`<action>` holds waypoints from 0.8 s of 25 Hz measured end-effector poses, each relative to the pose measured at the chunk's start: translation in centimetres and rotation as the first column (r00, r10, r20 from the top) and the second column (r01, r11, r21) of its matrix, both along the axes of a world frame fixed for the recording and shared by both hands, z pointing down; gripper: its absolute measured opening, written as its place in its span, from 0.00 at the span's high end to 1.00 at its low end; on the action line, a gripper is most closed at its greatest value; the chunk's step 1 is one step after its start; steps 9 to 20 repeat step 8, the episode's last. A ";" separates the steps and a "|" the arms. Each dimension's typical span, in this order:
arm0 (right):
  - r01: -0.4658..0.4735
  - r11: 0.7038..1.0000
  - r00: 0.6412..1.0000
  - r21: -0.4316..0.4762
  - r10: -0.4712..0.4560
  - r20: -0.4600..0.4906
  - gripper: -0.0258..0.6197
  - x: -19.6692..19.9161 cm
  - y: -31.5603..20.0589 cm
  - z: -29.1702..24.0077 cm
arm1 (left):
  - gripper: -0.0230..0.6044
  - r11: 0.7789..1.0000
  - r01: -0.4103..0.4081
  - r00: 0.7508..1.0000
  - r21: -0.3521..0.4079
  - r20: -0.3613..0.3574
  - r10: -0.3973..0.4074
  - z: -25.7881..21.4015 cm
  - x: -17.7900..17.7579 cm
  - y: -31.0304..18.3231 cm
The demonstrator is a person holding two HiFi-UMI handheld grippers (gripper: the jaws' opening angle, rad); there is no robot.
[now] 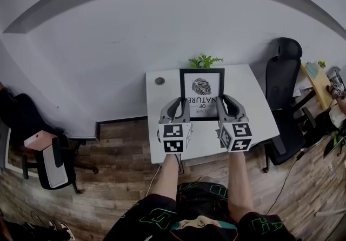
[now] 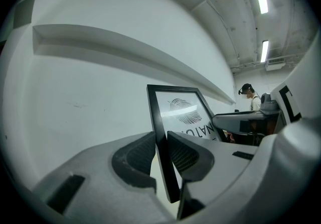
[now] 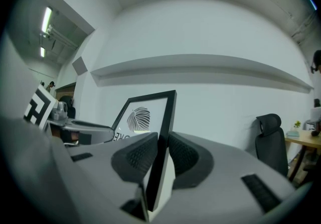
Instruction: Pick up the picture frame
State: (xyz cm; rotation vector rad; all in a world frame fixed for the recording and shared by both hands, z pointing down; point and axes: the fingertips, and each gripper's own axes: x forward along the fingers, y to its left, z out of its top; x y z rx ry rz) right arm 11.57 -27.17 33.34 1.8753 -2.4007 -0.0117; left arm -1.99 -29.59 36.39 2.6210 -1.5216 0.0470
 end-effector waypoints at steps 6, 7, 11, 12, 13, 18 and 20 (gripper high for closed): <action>0.005 1.000 1.000 -0.008 -0.005 0.000 0.84 0.3 0.1 0.3 | 0.84 1.000 0.000 1.000 -0.013 0.003 0.000 0.6 0.4 0.0; 0.005 1.000 1.000 -0.009 -0.005 -0.001 0.84 0.3 0.0 0.4 | 0.84 1.000 0.000 1.000 -0.014 0.002 0.000 0.7 0.5 -0.1; 0.005 1.000 1.000 -0.010 -0.005 -0.002 0.84 0.4 -0.1 0.5 | 0.84 1.000 0.000 1.000 -0.015 0.002 0.000 0.7 0.5 -0.2; 0.005 1.000 1.000 -0.010 -0.005 -0.002 0.84 0.4 -0.1 0.5 | 0.84 1.000 0.000 1.000 -0.015 0.002 0.000 0.7 0.5 -0.2; 0.005 1.000 1.000 -0.010 -0.005 -0.002 0.84 0.4 -0.1 0.5 | 0.84 1.000 0.000 1.000 -0.015 0.002 0.000 0.7 0.5 -0.2; 0.005 1.000 1.000 -0.010 -0.005 -0.002 0.84 0.4 -0.1 0.5 | 0.84 1.000 0.000 1.000 -0.015 0.002 0.000 0.7 0.5 -0.2; 0.005 1.000 1.000 -0.010 -0.005 -0.002 0.84 0.4 -0.1 0.5 | 0.84 1.000 0.000 1.000 -0.015 0.002 0.000 0.7 0.5 -0.2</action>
